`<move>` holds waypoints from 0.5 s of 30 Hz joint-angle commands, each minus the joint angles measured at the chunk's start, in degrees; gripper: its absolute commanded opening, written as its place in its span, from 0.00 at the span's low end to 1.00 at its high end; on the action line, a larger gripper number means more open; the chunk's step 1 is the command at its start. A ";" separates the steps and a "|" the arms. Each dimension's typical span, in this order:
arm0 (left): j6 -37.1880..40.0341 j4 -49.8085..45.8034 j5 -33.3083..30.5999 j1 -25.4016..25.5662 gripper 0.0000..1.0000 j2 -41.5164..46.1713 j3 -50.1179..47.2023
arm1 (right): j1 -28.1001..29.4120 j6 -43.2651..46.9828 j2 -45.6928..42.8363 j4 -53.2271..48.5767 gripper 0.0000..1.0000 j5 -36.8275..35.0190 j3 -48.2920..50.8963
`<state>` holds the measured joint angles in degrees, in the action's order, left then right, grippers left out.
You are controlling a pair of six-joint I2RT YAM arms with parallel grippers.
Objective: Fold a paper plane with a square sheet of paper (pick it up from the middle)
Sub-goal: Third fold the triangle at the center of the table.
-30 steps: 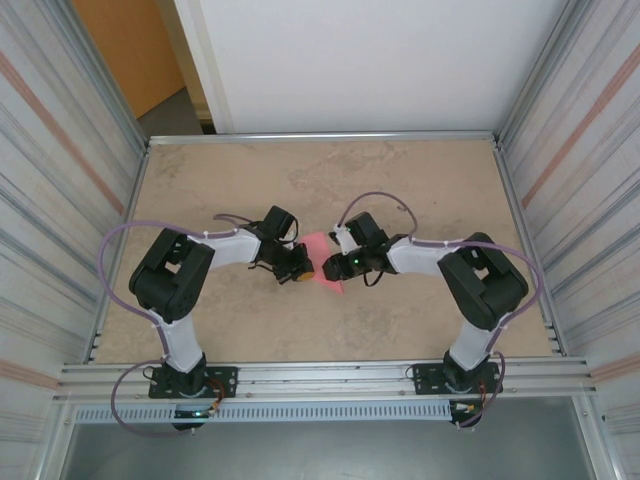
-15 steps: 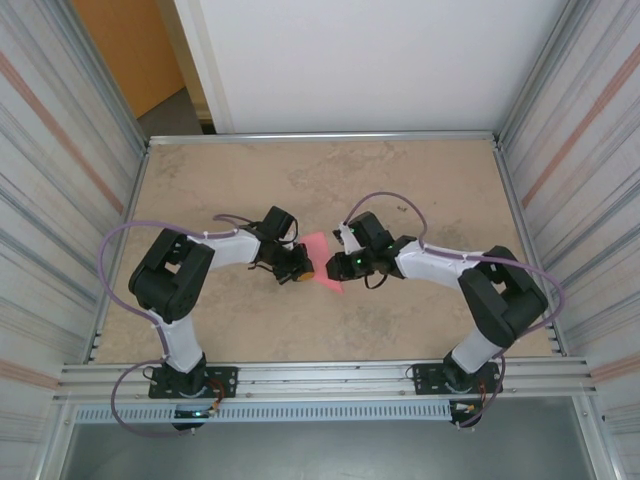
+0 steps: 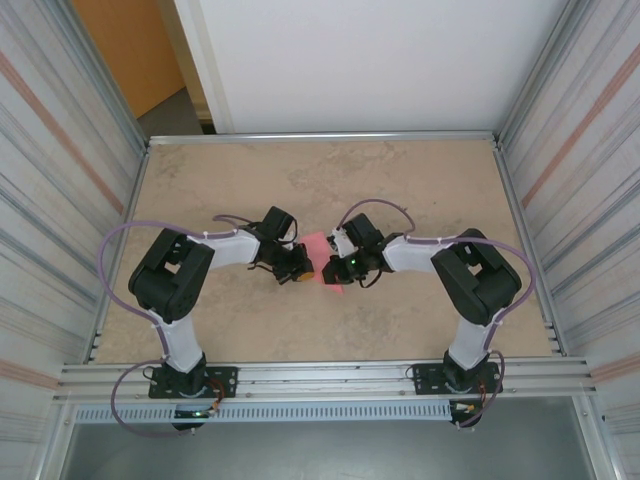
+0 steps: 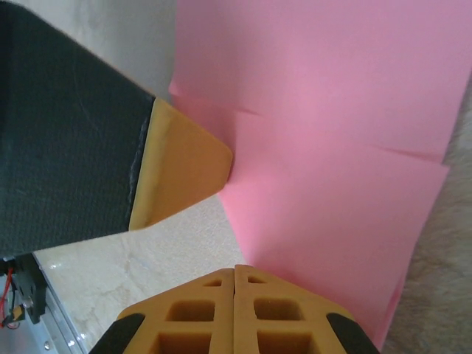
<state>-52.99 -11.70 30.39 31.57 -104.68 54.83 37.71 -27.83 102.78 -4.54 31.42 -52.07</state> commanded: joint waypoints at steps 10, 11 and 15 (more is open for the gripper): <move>0.66 -5.42 -7.09 -0.11 0.00 -3.86 -1.96 | -1.07 2.93 4.33 -1.59 0.06 0.81 -1.36; 0.75 -5.60 -7.35 -0.25 0.00 -4.03 -2.00 | -1.28 3.34 4.27 -2.03 0.06 0.75 -0.89; 0.78 -6.04 -8.07 -0.66 0.00 -4.55 -2.27 | -1.98 5.73 2.92 -3.37 0.06 1.66 1.33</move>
<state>-52.80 -11.88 30.33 31.46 -104.79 54.83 36.58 -25.17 105.65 -4.51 32.91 -52.73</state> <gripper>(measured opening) 0.048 0.060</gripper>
